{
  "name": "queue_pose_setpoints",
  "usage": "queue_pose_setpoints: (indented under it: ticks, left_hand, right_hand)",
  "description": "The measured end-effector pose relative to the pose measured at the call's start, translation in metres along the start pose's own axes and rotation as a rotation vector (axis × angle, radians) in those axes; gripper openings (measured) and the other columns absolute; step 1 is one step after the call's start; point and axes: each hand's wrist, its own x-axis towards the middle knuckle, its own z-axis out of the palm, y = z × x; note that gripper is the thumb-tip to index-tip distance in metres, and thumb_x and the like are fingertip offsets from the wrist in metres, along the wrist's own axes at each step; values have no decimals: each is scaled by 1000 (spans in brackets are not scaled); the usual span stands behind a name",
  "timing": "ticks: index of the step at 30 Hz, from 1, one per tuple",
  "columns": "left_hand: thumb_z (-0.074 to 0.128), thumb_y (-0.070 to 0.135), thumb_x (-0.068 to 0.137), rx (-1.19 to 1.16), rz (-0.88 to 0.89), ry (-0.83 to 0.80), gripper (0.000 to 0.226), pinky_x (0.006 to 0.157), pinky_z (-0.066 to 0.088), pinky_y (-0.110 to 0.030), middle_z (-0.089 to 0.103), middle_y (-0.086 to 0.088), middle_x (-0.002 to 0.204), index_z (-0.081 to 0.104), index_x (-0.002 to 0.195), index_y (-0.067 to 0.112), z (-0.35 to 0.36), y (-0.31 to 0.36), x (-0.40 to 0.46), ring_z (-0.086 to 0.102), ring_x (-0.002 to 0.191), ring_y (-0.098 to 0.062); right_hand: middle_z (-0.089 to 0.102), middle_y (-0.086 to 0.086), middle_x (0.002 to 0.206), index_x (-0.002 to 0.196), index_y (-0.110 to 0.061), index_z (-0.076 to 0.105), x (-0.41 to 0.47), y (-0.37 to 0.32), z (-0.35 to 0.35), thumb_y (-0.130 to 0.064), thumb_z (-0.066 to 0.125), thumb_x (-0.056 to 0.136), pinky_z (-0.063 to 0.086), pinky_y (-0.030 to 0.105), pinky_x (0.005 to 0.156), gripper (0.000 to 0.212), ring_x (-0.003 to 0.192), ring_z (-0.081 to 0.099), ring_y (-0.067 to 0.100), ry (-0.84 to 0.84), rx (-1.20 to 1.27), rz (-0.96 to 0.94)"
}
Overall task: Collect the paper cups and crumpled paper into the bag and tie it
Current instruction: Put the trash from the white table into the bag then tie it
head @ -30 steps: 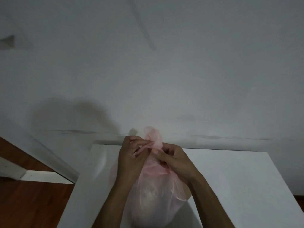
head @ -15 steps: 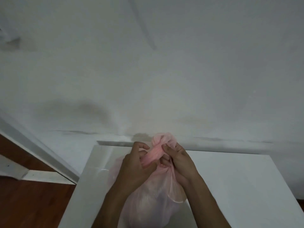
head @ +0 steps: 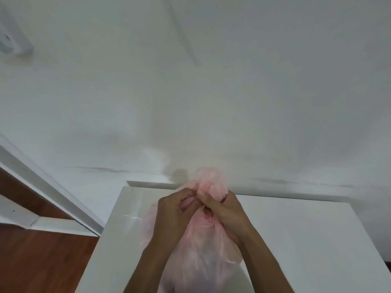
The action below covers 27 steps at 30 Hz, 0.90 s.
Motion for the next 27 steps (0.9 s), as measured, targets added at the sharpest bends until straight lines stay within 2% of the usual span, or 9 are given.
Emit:
queue_pose_setpoints:
  ticks: [2, 4, 8, 10, 13, 17, 21, 25, 27]
  left_hand:
    - [77, 10, 82, 77, 39, -10, 30, 63, 44, -6, 70, 25, 71, 70, 81, 40, 1, -3, -1, 65, 67, 6]
    - [81, 18, 78, 123, 13, -30, 27, 62, 44, -8, 70, 22, 73, 66, 83, 40, 2, -7, 0, 66, 67, 1]
    - [83, 33, 74, 44, -228, -188, 42, 62, 50, -26, 75, 1, 75, 46, 93, 27, -6, -9, 2, 67, 65, -17]
    - [78, 25, 80, -78, -315, -261, 38, 76, 55, -37, 76, -5, 81, 47, 100, 22, -12, -8, 4, 70, 78, -27]
    - [70, 9, 86, -291, -436, -226, 28, 83, 52, -38, 76, -12, 89, 51, 106, 12, -17, -9, 8, 71, 88, -29]
    - [71, 5, 81, -502, -580, -163, 28, 73, 48, -32, 68, -12, 76, 58, 105, 9, -17, -15, 15, 65, 73, -24]
    - [68, 10, 63, -636, -679, -93, 37, 70, 47, -34, 68, -16, 80, 62, 100, 13, -17, -15, 20, 64, 71, -27]
    - [68, 1, 77, -704, -689, -68, 23, 65, 45, -33, 61, -17, 79, 59, 94, 13, -13, -15, 19, 59, 67, -25]
    - [66, 9, 88, -663, -645, -67, 12, 67, 48, -34, 63, -14, 78, 58, 96, 12, -10, -16, 17, 60, 68, -23]
  right_hand:
    - [61, 17, 64, 77, -6, 70, 3, -1, 0, -35, 79, 79, 41, 35, 66, 31, 64, 50, 23, 83, 35, 33]
    - [54, 7, 58, 80, -6, 70, 5, -2, 0, -26, 78, 78, 40, 31, 59, 22, 56, 46, 19, 107, 192, 75]
    - [63, 17, 85, 100, 1, 67, 4, -1, 0, -13, 69, 85, 52, 34, 63, 21, 71, 61, 27, 39, 508, 104]
    - [64, 17, 95, 98, -4, 68, 5, 1, -1, -8, 63, 90, 54, 41, 74, 10, 84, 63, 31, -27, 606, 76]
    - [69, 17, 97, 92, -11, 73, 4, 3, 1, -5, 61, 90, 56, 40, 73, 14, 83, 67, 30, -59, 593, 25]
    - [71, 13, 81, 88, -11, 75, -2, -8, 0, -4, 57, 92, 53, 32, 71, 19, 76, 68, 25, -100, 248, -135]
    - [75, -3, 93, 87, -13, 78, -4, -22, -8, -4, 61, 93, 49, 24, 78, 20, 92, 68, 16, -170, -304, -320]
    - [73, -21, 95, 96, -31, 76, 9, -14, -19, 6, 56, 80, 48, 28, 74, 45, 88, 55, 15, -231, -831, -445]
    - [73, -23, 95, 98, -33, 75, 13, -9, -20, 6, 54, 76, 44, 26, 67, 50, 81, 46, 16, -241, -1031, -485]
